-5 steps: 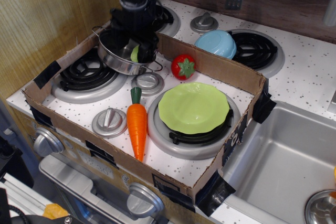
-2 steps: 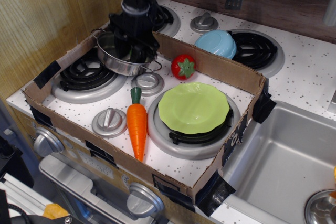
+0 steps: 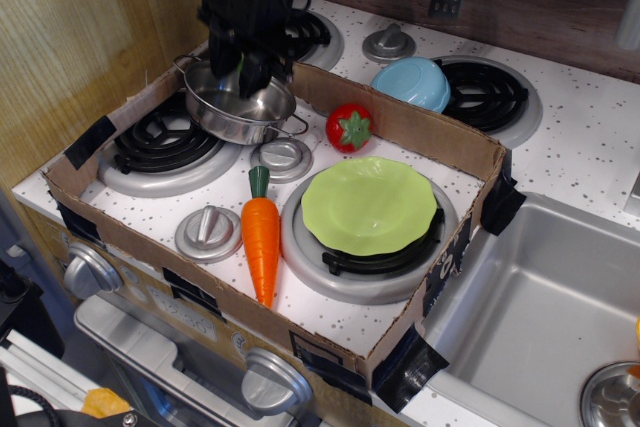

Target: Take broccoli out of pan

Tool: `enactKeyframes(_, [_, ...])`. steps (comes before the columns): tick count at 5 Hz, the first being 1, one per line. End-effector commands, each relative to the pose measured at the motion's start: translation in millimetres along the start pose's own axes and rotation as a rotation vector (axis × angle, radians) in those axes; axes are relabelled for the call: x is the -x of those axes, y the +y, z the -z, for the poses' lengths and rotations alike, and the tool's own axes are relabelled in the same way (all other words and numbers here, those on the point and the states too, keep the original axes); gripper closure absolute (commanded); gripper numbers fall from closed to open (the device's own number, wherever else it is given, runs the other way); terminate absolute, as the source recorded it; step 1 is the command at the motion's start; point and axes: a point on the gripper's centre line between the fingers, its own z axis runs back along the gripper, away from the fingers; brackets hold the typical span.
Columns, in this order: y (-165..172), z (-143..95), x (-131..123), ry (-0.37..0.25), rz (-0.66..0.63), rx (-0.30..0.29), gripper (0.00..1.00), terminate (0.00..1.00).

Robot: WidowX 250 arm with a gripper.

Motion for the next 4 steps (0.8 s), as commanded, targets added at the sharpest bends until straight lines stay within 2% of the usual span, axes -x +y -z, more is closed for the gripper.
enactKeyframes(1, [-6, -62, -7, -0.030, -0.122, 0.015, 1.00, 0.00])
enactKeyframes(2, [-48, -70, -1, -0.023, -0.234, 0.091, 1.00, 0.00])
enactKeyframes(3, [-74, -70, 4, -0.034, -0.290, 0.117, 1.00, 0.00])
enactKeyframes(4, [-88, -69, 11, -0.005, -0.316, 0.161, 1.00, 0.00])
